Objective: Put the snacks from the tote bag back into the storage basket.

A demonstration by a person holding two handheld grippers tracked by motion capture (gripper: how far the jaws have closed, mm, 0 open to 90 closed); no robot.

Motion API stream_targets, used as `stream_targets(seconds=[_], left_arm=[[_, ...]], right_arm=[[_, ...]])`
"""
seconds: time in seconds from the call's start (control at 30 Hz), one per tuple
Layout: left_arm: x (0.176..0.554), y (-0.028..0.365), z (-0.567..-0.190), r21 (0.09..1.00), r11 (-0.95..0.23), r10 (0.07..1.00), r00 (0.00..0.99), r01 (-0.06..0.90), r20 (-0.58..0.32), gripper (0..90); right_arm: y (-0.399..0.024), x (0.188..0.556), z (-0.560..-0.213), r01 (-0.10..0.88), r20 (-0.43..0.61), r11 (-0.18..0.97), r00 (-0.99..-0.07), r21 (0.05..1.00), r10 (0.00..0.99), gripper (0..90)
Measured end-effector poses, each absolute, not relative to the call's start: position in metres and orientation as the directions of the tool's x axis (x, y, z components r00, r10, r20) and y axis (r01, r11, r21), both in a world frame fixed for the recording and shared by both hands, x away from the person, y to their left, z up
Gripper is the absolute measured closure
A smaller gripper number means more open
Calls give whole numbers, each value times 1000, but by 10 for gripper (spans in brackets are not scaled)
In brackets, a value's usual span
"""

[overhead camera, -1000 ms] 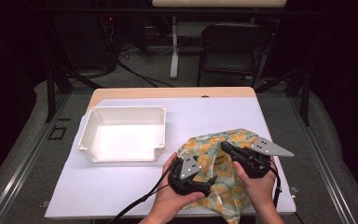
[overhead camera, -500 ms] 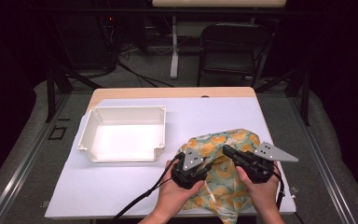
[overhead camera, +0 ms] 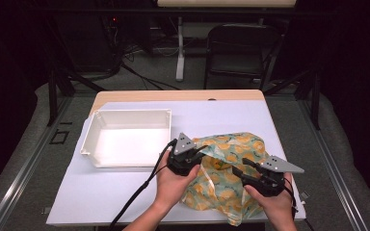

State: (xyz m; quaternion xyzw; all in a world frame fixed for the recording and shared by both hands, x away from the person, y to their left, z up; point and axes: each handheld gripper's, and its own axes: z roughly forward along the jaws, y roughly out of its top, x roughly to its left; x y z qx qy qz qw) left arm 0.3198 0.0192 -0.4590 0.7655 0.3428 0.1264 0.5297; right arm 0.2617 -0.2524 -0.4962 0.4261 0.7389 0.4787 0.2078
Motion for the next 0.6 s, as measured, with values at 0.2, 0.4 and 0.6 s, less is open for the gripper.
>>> stream_targets(seconds=[0.2, 0.4, 0.6], left_arm=[[331, 23, -459, 896, -187, 661, 726, 402, -188, 900], [346, 22, -462, 887, -177, 692, 695, 427, -196, 900], [364, 14, -484, 839, -237, 746, 645, 490, -166, 879]], right_arm=[[-268, 267, -496, 460, 173, 111, -531, 881, 830, 886], [-275, 284, -476, 399, 177, 54, -520, 915, 836, 900], [-273, 321, -484, 441, 236, 4, -487, 897, 841, 900]])
